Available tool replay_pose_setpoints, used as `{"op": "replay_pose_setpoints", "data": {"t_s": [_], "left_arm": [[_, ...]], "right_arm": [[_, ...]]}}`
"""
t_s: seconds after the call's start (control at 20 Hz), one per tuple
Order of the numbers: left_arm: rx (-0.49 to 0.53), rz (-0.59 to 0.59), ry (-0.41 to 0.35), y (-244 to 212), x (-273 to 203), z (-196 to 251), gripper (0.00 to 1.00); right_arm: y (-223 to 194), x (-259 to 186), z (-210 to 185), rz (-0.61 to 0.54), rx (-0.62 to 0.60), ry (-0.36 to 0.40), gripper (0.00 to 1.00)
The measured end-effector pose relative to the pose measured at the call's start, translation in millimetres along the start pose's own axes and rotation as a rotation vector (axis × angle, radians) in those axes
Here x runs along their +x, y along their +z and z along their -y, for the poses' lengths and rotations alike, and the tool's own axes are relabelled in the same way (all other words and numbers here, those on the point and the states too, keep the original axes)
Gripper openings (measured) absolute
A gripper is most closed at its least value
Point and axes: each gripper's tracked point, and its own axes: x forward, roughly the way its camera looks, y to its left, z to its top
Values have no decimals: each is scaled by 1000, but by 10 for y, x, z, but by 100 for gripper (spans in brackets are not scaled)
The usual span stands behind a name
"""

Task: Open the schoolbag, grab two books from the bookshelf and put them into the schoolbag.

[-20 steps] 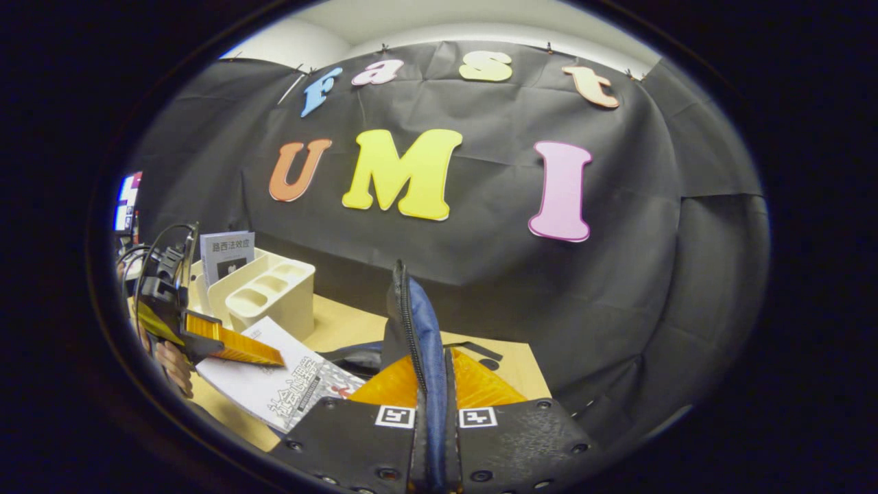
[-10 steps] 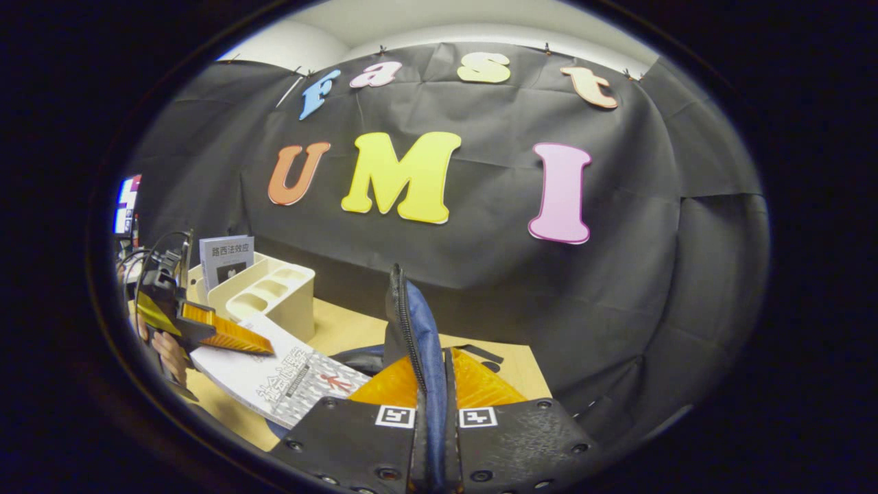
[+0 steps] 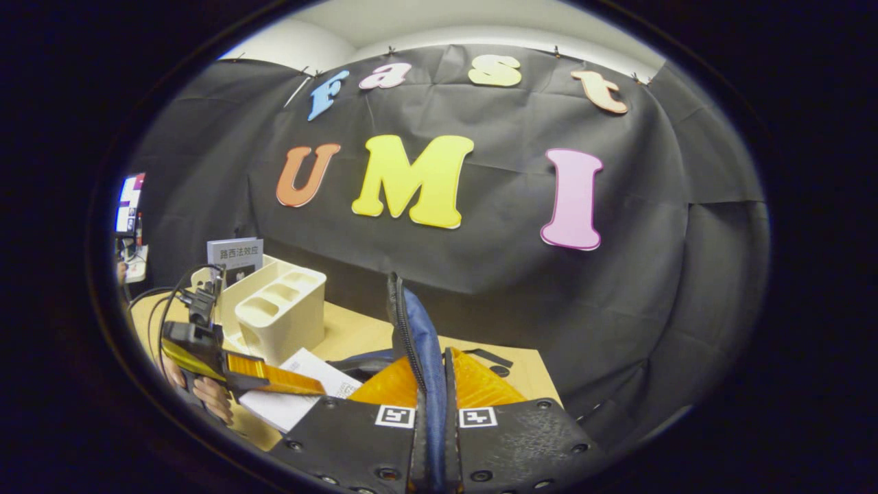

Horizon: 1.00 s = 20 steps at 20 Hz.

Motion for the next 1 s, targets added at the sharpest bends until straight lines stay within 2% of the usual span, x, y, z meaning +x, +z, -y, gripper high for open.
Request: {"op": "replay_pose_setpoints", "data": {"t_s": [0.15,0.25,0.35,0.45,0.55,0.6,0.7,0.75,1.0], "left_arm": [[173,65,33,-38,167,25,48],[193,92,35,-77,249,98,48],[224,173,40,19,323,118,48],[193,251,51,106,358,68,49],[125,251,57,51,415,-66,49],[89,241,57,21,406,-118,49],[74,229,51,-47,346,-176,49],[56,227,46,-78,308,-206,49],[22,265,31,-207,171,-310,50]], "right_arm": [[27,-20,-50,5,5,14,9],[72,-42,-68,17,5,17,8],[97,-56,-109,25,9,22,8],[99,-67,-132,26,17,30,8],[105,-74,-139,30,26,32,5],[108,-73,-127,31,28,29,8],[75,-92,-104,31,42,28,5],[61,-97,-74,29,47,24,12],[19,-123,-18,28,95,18,8]]}}
